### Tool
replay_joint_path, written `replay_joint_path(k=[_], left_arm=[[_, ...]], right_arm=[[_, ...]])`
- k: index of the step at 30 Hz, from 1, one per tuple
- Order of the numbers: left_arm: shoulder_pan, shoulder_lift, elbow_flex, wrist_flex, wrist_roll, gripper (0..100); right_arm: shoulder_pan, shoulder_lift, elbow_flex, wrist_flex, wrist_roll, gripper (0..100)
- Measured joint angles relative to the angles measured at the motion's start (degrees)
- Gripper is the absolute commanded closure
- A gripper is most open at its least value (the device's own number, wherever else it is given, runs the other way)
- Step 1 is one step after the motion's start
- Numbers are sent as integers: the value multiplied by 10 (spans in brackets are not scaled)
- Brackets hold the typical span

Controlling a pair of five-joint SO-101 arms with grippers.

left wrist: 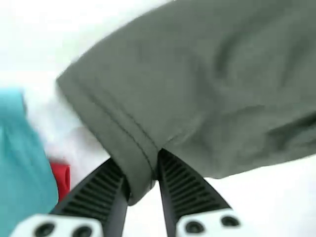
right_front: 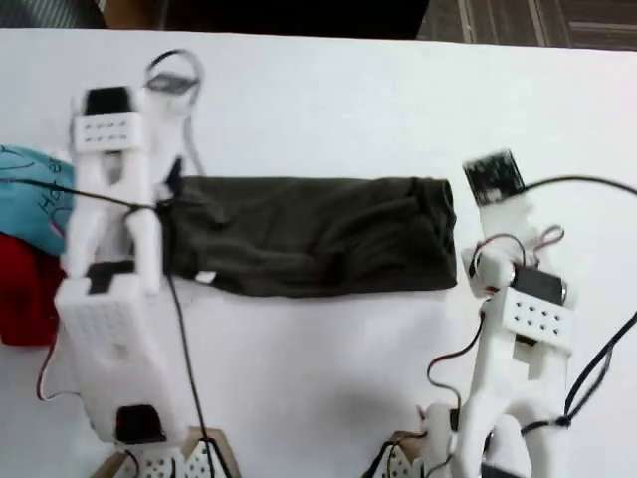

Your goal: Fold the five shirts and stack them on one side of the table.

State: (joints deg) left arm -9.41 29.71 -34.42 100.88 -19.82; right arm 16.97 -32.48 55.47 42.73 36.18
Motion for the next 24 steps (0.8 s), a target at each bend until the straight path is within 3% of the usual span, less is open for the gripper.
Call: replay_joint_path(k=[6, 10, 13, 18, 24], left_arm=[[144, -42, -3, 0, -21, 974], [236, -42, -18, 0, -67, 974], [298, -42, -70, -1, -76, 975], [364, -32, -136, -30, -73, 975], [417, 60, -194, -82, -47, 975]], right_arm=[[69, 137, 28, -106, 0, 871], [111, 203, 20, -123, -14, 896], [130, 220, 3, -123, -71, 910], [168, 242, -20, -123, -126, 910], [170, 248, -23, -123, -135, 910]])
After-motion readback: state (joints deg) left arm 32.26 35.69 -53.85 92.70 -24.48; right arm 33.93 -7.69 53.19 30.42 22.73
